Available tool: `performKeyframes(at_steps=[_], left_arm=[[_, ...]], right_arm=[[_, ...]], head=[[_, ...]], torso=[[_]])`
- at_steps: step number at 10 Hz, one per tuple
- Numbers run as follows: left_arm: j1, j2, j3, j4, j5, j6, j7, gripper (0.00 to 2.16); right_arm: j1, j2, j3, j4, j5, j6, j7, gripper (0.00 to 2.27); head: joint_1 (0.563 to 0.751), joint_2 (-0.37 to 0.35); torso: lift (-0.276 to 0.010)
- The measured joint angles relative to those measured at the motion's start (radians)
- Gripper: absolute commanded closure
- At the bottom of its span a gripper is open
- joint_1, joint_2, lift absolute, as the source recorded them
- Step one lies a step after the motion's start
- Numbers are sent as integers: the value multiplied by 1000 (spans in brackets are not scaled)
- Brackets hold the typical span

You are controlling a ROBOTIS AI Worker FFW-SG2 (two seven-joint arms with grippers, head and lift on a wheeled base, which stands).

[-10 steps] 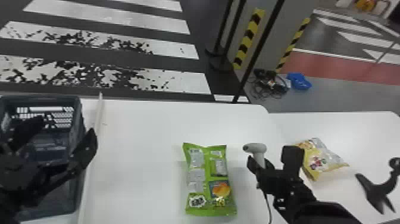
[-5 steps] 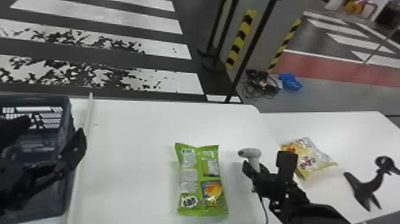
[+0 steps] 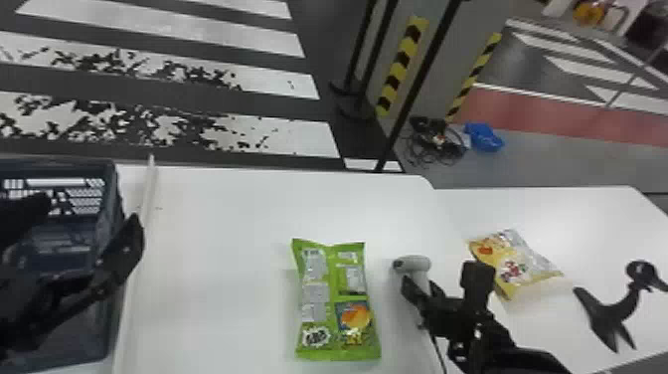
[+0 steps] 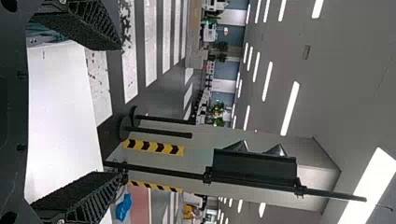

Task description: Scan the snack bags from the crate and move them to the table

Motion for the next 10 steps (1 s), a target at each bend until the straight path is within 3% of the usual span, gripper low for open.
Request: performKeyframes(at_steps=[1, 2, 3, 7, 10], left_arm=[[0, 1, 1, 0, 0, 0, 0, 26], [1, 1, 1, -1, 0, 0, 0, 26], [1, 0, 1, -2, 0, 0, 0, 26], [-1, -2, -3, -2, 0, 0, 0, 26], [-2, -1, -2, -3, 0, 0, 1, 26]], right_arm=[[-3, 0, 1, 11, 1, -11, 2, 1801], [-5, 0, 1, 16, 1, -16, 6, 1018], [-4, -2, -1, 18, 0, -21, 8, 76], [59, -6, -25, -80, -2, -67, -3, 22], [198, 33, -31, -371, -28, 11, -76, 46]], head=[[695, -350], [695, -350], [695, -350], [695, -350], [695, -350]], torso=[[-95], [-95], [-95], [-95], [-95]])
